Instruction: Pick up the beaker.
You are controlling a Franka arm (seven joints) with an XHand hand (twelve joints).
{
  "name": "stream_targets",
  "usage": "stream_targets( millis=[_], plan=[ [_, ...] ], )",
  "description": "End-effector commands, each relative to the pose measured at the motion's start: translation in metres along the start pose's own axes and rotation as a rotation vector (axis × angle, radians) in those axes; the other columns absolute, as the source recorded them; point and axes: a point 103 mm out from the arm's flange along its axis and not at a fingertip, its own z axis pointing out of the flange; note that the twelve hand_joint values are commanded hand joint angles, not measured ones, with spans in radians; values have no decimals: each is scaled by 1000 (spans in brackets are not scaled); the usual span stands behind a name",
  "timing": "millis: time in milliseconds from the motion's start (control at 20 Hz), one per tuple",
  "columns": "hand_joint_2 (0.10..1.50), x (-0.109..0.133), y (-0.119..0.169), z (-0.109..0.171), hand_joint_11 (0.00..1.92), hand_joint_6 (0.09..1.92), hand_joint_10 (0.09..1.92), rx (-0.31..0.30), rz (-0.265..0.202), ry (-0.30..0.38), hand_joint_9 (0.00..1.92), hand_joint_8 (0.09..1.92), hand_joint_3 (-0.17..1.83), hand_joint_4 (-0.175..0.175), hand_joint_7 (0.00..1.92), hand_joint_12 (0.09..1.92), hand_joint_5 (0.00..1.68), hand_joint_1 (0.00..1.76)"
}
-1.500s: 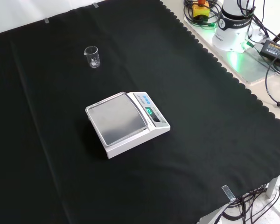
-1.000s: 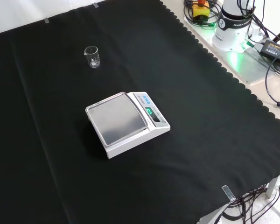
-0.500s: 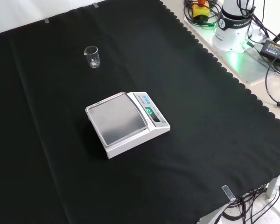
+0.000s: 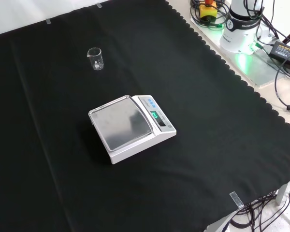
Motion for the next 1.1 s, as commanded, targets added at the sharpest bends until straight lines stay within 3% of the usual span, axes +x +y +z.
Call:
stream_targets(
  millis=[50, 350, 600, 900, 1100],
  plan=[
    [767, -59, 40, 49, 0, 87, 454, 10, 11, 62, 0, 474, 176, -11, 0, 1533, 74, 319],
    [767, -79, 76, 81, 0, 87, 452, 51, -9, 57, 0, 483, 169, -14, 0, 1529, 86, 321],
    [769, -91, 92, 103, 0, 87, 453, 60, -43, 100, 0, 500, 161, -15, 0, 1525, 93, 323],
    [771, -96, 116, 131, 0, 87, 454, 106, -15, 119, 0, 507, 157, -18, 0, 1523, 100, 324],
    [771, -106, 128, 148, 0, 87, 456, 123, -26, 143, 0, 511, 154, -21, 0, 1523, 105, 325]
  ],
)
